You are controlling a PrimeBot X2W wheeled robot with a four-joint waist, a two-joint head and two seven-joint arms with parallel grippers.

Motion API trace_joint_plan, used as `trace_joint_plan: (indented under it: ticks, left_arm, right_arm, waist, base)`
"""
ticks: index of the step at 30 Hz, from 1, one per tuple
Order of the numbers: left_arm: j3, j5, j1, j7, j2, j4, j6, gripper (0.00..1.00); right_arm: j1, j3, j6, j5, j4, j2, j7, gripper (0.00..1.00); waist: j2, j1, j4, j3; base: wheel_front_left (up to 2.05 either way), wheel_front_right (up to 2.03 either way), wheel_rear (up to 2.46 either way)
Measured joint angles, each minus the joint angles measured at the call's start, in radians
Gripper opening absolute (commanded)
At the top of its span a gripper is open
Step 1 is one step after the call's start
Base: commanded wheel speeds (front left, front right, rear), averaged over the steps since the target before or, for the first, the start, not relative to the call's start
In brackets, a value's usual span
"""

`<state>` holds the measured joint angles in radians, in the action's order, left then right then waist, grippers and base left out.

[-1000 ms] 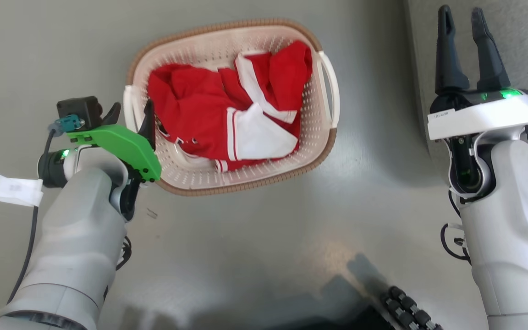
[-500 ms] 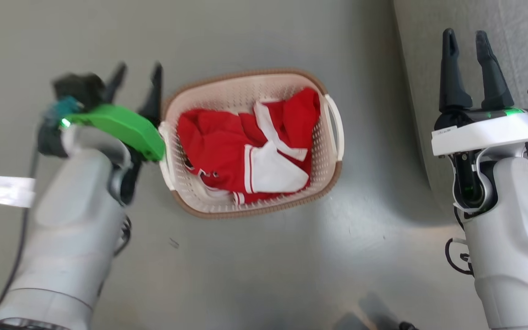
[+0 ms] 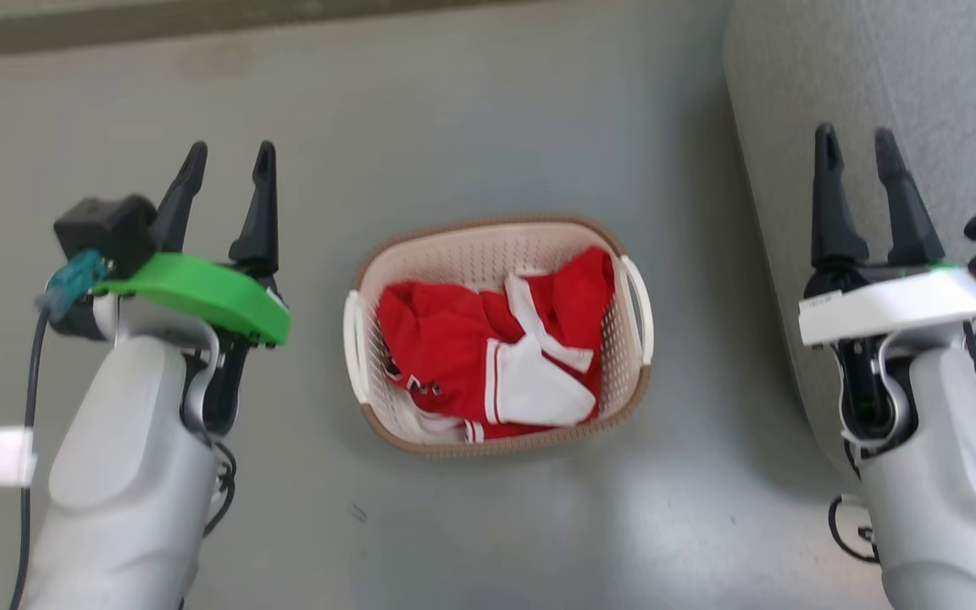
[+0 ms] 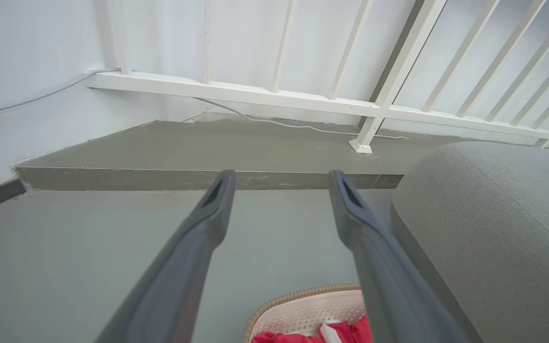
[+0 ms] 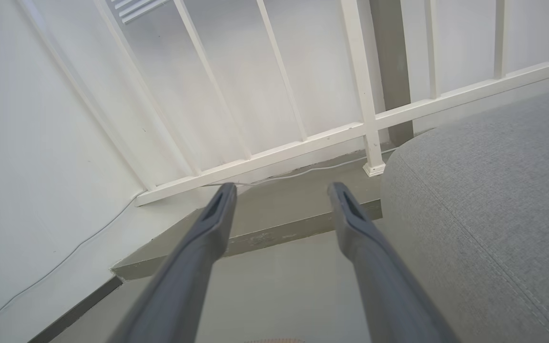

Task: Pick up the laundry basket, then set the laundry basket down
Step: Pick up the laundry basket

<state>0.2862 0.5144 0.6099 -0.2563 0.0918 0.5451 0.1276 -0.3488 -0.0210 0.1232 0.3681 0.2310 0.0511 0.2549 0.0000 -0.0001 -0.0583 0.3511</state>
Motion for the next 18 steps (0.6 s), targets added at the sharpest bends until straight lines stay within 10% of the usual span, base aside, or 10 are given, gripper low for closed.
trace_joint_plan:
  ticks: [18]
  left_arm:
    - [-0.088, -0.119, -0.325, 0.0, -0.014, -0.221, -0.041, 1.0]
  right_arm:
    - [0.188, 0.004, 0.0, -0.034, -0.014, -0.004, 0.0, 1.0]
  waist:
    - [0.0, 0.0, 0.033, -0.222]
  base:
    - [0.0, 0.0, 0.0]
